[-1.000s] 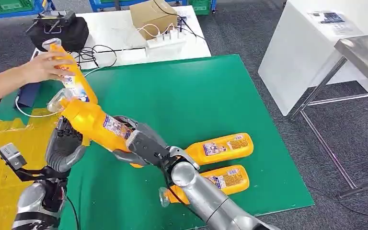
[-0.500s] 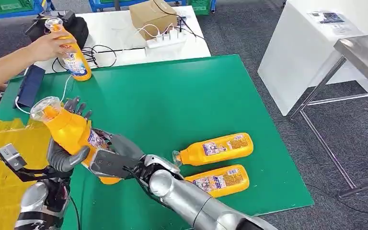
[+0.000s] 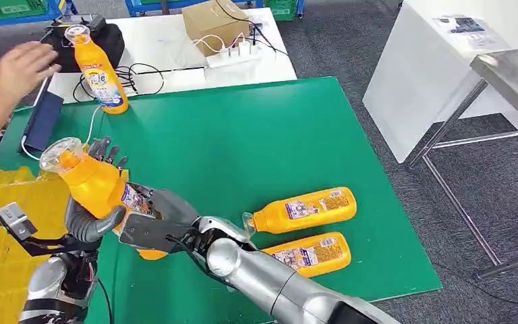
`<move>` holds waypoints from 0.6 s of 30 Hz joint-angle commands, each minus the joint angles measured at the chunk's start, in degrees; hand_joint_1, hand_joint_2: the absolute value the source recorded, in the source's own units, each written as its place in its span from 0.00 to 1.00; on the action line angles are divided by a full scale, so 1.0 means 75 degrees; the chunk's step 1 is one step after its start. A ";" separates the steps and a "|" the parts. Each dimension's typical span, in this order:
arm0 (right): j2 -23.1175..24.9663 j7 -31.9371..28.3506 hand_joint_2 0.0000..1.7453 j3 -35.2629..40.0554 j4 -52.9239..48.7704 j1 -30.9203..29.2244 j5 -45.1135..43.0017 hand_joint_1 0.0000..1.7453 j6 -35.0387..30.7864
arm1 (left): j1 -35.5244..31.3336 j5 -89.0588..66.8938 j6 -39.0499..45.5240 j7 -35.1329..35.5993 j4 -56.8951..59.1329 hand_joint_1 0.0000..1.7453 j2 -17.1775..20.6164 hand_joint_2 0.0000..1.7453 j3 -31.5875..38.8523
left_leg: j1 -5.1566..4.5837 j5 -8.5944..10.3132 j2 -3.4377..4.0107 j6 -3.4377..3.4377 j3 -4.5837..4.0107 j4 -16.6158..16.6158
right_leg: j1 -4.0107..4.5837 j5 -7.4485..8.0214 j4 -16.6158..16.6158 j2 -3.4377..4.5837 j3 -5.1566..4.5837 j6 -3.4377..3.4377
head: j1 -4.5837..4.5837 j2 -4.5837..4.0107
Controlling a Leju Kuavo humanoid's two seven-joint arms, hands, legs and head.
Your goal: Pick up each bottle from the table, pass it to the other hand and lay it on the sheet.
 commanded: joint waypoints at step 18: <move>0.0055 -0.0141 1.00 0.1078 0.0873 -0.0370 -0.0353 1.00 -0.0172 | -0.0455 -0.0179 0.0109 -0.0047 0.0507 1.00 -0.0010 1.00 -0.0597 | -0.0002 -0.0006 -0.0062 0.0024 0.0032 -0.0005 | -0.0005 -0.0018 0.0001 -0.0009 0.0037 -0.0013 | 0.0000 0.0000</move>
